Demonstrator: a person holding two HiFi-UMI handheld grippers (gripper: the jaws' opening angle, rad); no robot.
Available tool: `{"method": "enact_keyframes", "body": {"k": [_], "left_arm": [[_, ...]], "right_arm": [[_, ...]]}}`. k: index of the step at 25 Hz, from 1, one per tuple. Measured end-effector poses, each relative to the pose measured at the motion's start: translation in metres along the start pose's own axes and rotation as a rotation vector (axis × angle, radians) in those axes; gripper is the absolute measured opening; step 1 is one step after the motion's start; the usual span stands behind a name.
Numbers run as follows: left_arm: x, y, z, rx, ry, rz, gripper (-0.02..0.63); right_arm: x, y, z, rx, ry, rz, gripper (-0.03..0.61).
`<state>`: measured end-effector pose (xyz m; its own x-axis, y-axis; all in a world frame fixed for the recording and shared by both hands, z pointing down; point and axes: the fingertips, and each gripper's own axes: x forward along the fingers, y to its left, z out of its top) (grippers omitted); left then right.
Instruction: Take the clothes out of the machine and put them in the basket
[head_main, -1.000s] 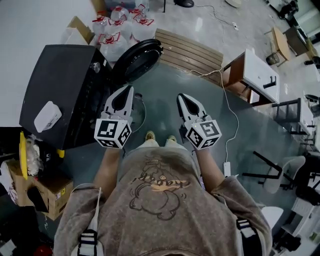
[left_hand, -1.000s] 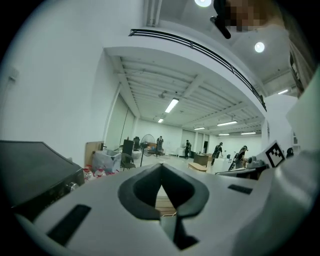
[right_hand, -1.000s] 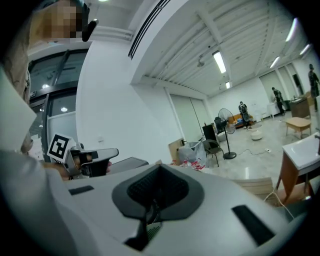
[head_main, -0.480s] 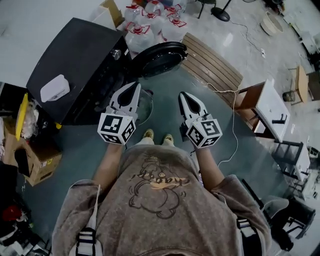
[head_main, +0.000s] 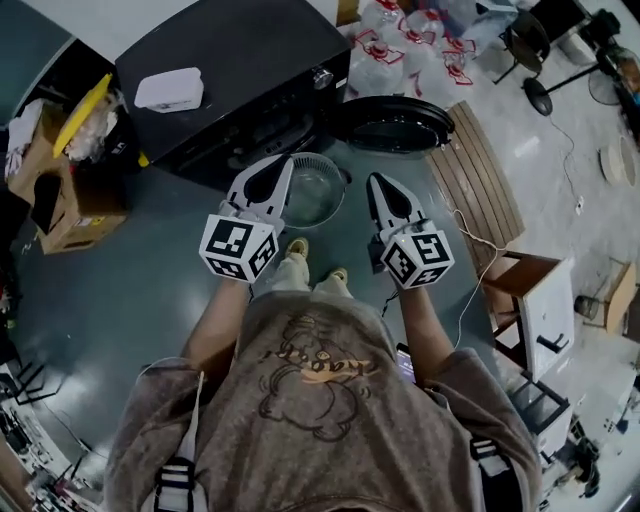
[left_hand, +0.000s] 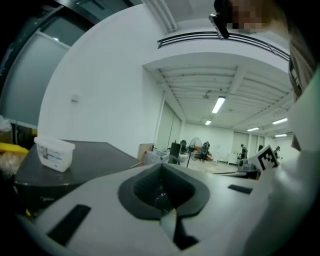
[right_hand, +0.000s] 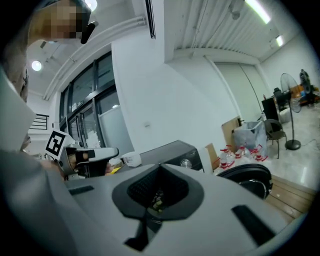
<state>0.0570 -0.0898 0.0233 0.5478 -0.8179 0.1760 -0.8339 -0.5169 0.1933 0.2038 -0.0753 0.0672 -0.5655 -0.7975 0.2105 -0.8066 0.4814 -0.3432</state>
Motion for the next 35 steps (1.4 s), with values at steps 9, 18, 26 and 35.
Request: {"method": "enact_keyframes", "body": {"k": [9,18,26,35], "left_arm": [[-0.011,0.051,-0.036,-0.034,-0.015,0.103,0.008],[0.022,0.127,-0.139,0.000,-0.016,0.150,0.008],[0.057,0.182,-0.255,0.011,-0.028,0.174,0.008],[0.075,0.211,-0.377,0.024,-0.079,0.181,0.008]], "right_arm": [[0.068,0.014,-0.029,-0.029,0.052,0.144,-0.003],[0.158,-0.001,-0.113,-0.049,0.061,0.238,-0.003],[0.226,-0.036,-0.239,-0.067,0.062,0.278,-0.003],[0.268,-0.064,-0.348,-0.122,0.024,0.323,-0.003]]}}
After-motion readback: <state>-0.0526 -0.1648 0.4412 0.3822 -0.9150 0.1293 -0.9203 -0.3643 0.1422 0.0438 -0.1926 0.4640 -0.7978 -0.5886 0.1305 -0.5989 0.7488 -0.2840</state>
